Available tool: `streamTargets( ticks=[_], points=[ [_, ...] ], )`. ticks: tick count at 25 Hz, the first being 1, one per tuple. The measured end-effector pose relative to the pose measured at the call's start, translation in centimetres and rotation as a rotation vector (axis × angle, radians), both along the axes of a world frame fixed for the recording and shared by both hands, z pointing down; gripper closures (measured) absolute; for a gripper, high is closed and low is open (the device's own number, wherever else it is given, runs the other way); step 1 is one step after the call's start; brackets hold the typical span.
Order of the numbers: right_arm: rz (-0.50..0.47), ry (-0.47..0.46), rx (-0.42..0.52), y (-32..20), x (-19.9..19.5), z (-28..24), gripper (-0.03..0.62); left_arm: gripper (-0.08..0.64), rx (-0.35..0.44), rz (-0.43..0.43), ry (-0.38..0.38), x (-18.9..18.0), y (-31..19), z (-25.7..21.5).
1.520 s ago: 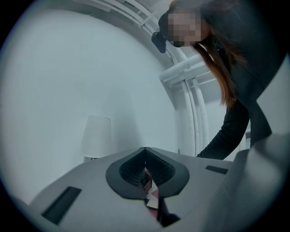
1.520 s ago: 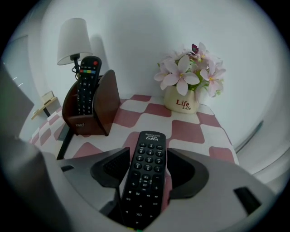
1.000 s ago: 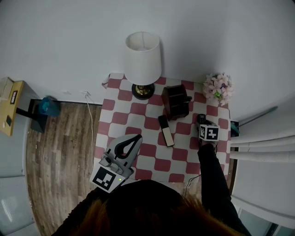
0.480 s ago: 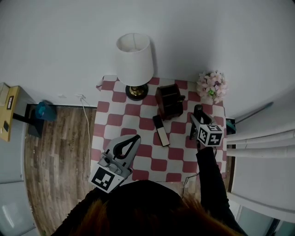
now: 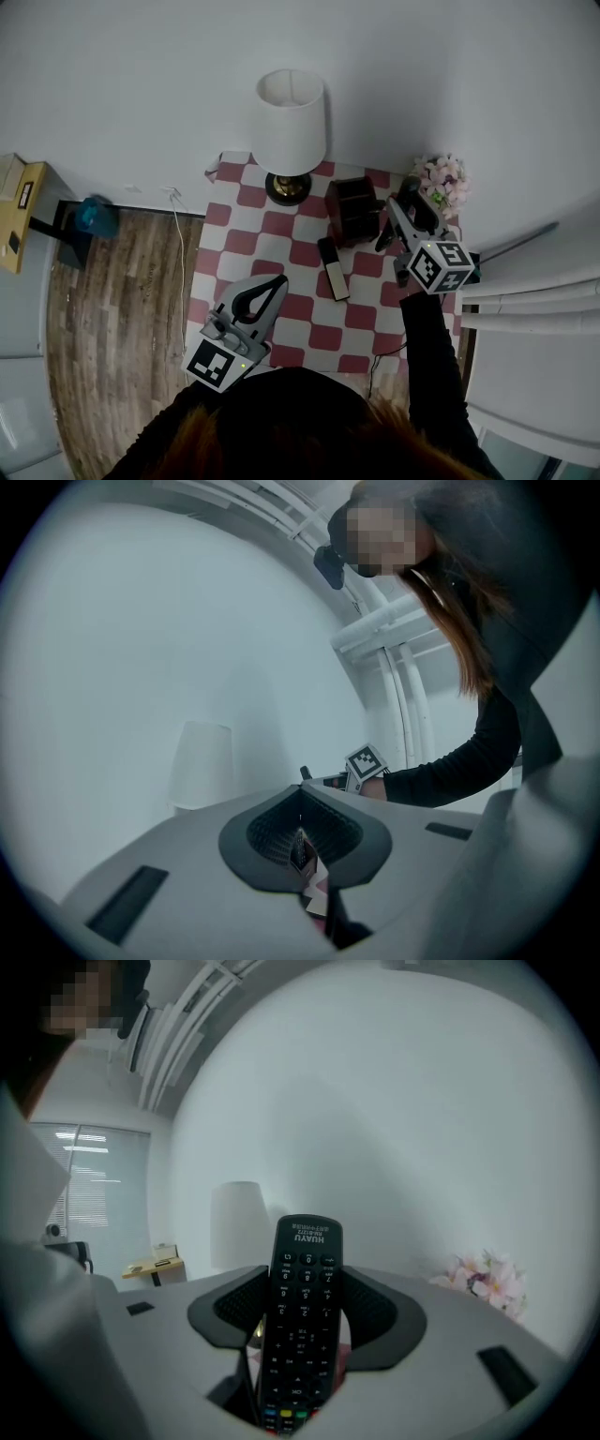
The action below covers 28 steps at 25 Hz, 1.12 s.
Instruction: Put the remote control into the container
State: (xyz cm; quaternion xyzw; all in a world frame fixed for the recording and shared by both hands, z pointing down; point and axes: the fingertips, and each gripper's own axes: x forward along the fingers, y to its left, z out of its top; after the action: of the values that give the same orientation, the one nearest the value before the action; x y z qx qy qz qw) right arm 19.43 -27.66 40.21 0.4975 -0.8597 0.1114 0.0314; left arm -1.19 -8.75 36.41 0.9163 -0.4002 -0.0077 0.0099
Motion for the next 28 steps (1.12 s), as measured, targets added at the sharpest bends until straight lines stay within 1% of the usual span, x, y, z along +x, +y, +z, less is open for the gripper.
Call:
streamTargets(
  ticks=[7,10,13,16,20,26,28],
  points=[
    [-0.021,-0.060,0.152,-2.7,-3.6,-4.2,0.350,0.551,0.003,-0.034,0.006,-1.0,0.0,-0.1],
    [-0.027,-0.075,0.204,-3.8,-4.7,-5.0,0.350,0.551,-0.001,-0.047,0.004,-1.4,0.0,0.0],
    [-0.022,-0.078,0.235,-5.1,-5.5,-4.9,0.350,0.552,-0.005,-0.059,0.007,-1.8,0.0,0.0],
    [-0.015,-0.034,0.249,-6.1,-6.1,-4.3,0.350,0.552,-0.005,-0.070,0.009,-2.2,0.0,0.0],
    [-0.011,-0.031,0.258,-6.4,-6.3,-4.5,0.350,0.551,-0.017,-0.080,0.005,-2.7,0.1,0.3],
    [0.010,0.025,0.207,-6.5,-5.9,-1.3,0.350,0.552,-0.015,-0.082,0.008,-2.6,-0.1,0.1],
    [0.021,0.060,0.187,-6.3,-5.8,0.0,0.350,0.552,-0.016,-0.080,0.009,-2.6,-0.2,0.1]
  ],
)
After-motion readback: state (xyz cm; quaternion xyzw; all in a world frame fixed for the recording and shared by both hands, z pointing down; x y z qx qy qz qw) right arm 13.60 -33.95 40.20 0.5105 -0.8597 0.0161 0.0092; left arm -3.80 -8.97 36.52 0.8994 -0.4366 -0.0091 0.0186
